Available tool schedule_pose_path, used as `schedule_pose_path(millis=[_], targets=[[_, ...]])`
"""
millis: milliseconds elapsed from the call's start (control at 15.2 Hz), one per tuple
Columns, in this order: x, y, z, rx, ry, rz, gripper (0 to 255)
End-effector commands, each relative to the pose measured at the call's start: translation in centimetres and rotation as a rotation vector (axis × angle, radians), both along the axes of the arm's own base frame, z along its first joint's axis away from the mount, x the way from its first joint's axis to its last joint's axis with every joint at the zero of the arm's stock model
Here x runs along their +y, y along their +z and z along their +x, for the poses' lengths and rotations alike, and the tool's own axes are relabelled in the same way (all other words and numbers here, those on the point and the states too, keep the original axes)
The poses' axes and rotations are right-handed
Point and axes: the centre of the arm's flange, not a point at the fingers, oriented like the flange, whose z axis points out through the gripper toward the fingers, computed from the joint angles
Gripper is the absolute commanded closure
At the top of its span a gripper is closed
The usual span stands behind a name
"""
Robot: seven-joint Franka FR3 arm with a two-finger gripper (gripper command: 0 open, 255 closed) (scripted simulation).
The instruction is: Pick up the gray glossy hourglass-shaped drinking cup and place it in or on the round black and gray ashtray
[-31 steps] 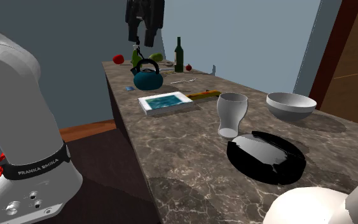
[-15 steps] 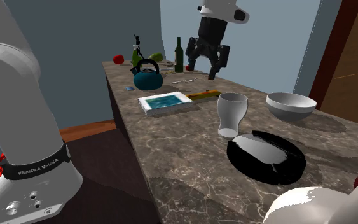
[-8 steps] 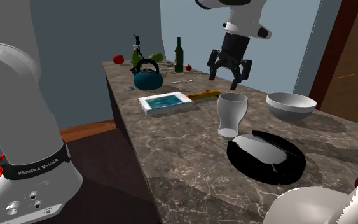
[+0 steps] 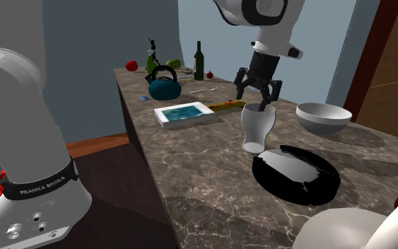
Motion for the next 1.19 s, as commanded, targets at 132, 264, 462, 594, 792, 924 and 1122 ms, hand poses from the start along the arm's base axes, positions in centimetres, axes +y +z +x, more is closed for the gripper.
schedule_pose_path(millis=[132, 264, 462, 594, 792, 924, 1122], targets=[[0.21, -1.34, -0.23, -0.001, 0.0, 0.0, 0], [0.21, -1.34, -0.23, -0.001, 0.0, 0.0, 0], [0.21, -1.34, -0.23, -0.001, 0.0, 0.0, 0], [0.21, -1.34, -0.23, 0.0, 0.0, 0.0, 255], [0.21, -1.34, -0.23, 0.0, 0.0, 0.0, 255], [0.2, -1.34, -0.22, 0.0, 0.0, 0.0, 255], [0.2, -1.33, -0.22, -0.001, 0.0, 0.0, 255]])
